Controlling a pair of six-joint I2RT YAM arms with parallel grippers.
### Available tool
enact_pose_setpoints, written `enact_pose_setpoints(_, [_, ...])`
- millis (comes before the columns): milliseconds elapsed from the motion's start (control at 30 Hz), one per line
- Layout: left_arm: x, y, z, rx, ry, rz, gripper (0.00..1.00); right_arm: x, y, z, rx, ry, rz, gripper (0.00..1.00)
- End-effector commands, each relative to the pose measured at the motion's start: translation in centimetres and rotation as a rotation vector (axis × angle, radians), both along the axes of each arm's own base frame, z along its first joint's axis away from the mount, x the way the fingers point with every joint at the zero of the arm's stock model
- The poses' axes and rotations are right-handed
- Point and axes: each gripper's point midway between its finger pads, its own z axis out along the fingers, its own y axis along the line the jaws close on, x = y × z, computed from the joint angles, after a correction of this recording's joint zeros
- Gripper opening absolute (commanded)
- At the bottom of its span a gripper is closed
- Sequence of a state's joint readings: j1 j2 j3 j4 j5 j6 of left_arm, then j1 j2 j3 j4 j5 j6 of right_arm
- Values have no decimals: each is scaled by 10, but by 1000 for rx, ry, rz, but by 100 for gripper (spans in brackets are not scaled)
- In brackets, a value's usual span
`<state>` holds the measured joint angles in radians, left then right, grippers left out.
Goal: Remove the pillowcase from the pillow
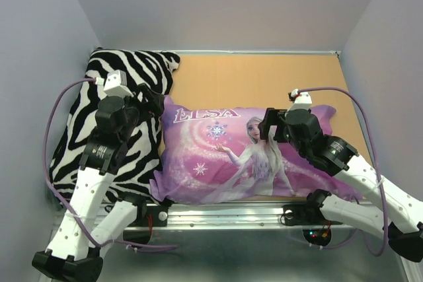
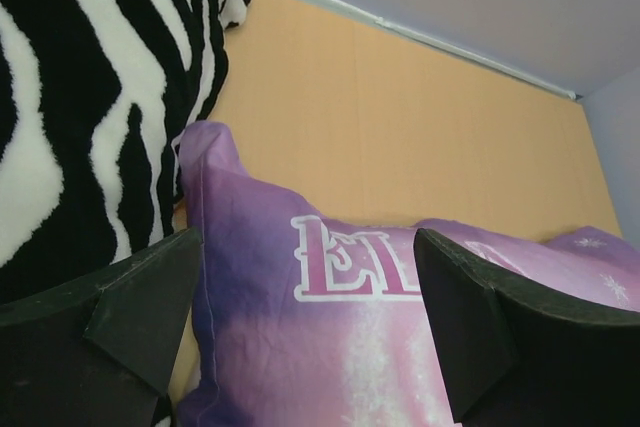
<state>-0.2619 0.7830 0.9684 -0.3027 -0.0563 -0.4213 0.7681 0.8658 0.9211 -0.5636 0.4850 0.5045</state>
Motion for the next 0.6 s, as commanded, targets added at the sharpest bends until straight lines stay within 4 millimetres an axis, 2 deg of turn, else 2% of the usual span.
enact_pose_setpoints(0, [-13, -13, -32, -31, 82, -76, 99, -16, 3, -7, -13, 85, 49, 100])
enact_pose_setpoints(167, [-26, -28, -56, -55, 126, -167, 99, -33, 12, -31, -2, 173, 122, 100])
enact_pose_setpoints(233, [-31, -41, -64, -73, 143, -221, 99, -37, 11, -45, -12, 205, 125, 100])
enact_pose_setpoints(267, [-32, -48, -64, -105, 152, -239, 99, -37, 11, -55, -18, 230, 110, 100])
enact_pose_setpoints(367, [-31, -72, -80, -154, 190, -300, 97, -33, 20, -64, -5, 270, 102, 100])
enact_pose_setpoints(433, [-29, -81, -86, -163, 208, -296, 96, -25, 27, -77, -16, 287, 93, 99])
enact_pose_setpoints(500, [-32, -91, -86, -154, 209, -305, 95, -18, 35, -88, -17, 304, 88, 89])
enact_pose_setpoints(533, [-32, -93, -79, -156, 192, -307, 95, -15, 40, -88, -11, 303, 93, 82])
enact_pose_setpoints(567, [-33, -94, -73, -147, 177, -306, 95, -9, 49, -80, 8, 286, 106, 61])
